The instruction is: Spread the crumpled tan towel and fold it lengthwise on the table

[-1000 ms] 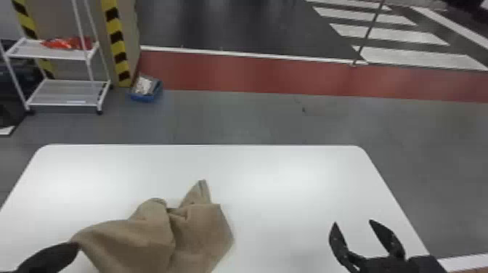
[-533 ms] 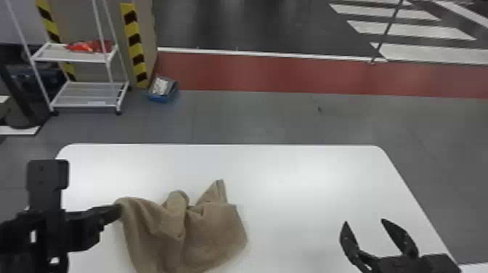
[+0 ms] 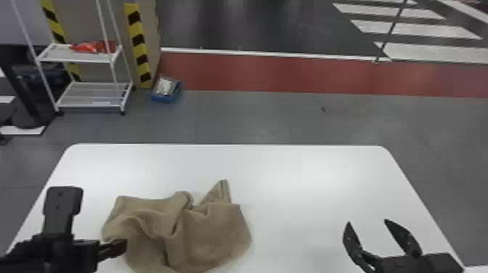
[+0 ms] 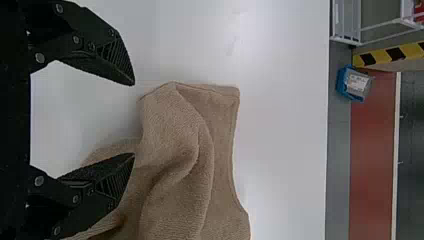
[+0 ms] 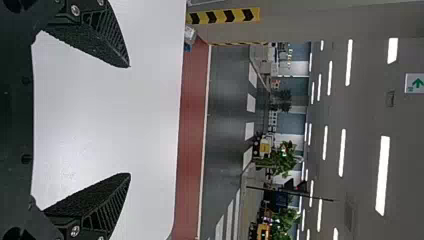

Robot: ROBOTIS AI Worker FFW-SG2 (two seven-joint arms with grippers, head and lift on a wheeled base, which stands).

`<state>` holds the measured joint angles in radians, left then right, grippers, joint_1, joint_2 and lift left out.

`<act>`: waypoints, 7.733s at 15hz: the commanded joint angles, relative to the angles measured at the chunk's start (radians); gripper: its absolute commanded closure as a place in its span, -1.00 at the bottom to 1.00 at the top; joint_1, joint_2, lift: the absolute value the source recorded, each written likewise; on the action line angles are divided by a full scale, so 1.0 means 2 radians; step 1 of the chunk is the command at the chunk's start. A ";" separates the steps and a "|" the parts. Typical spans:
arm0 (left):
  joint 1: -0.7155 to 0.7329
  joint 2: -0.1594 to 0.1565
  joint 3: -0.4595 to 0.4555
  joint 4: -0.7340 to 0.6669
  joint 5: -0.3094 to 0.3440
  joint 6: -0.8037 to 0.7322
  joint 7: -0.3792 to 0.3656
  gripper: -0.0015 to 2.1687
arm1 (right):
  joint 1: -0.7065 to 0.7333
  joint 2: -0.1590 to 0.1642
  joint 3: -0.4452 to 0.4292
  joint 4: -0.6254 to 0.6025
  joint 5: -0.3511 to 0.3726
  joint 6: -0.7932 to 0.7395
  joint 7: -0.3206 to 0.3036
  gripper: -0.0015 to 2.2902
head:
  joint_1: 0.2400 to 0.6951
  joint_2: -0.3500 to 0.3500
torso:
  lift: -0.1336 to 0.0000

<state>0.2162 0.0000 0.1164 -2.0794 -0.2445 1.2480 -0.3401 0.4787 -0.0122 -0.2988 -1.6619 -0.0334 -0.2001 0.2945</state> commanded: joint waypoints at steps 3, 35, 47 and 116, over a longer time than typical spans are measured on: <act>0.101 -0.001 -0.010 -0.057 0.000 -0.081 -0.010 -0.87 | -0.007 -0.001 0.001 0.012 0.001 0.000 0.000 -0.90 | 1.00 -0.25 | 1.00; 0.046 0.002 -0.220 -0.059 -0.129 -0.126 0.050 0.95 | -0.012 -0.002 0.004 0.019 0.002 0.003 0.003 -0.90 | 1.00 -0.61 | 1.00; -0.064 -0.001 -0.344 0.126 -0.196 -0.098 0.111 -0.98 | -0.015 -0.002 0.011 0.015 0.011 0.018 0.003 -0.90 | 1.00 -1.00 | 1.00; -0.170 -0.001 -0.265 0.208 -0.233 0.009 0.083 0.98 | -0.020 -0.001 0.015 0.027 0.020 0.028 0.003 -0.90 | 1.00 -0.28 | 1.00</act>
<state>-0.1346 0.0000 -0.3765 -1.6847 -0.7263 1.2860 -0.1921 0.4400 -0.0146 -0.2708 -1.6076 0.0061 -0.1448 0.3006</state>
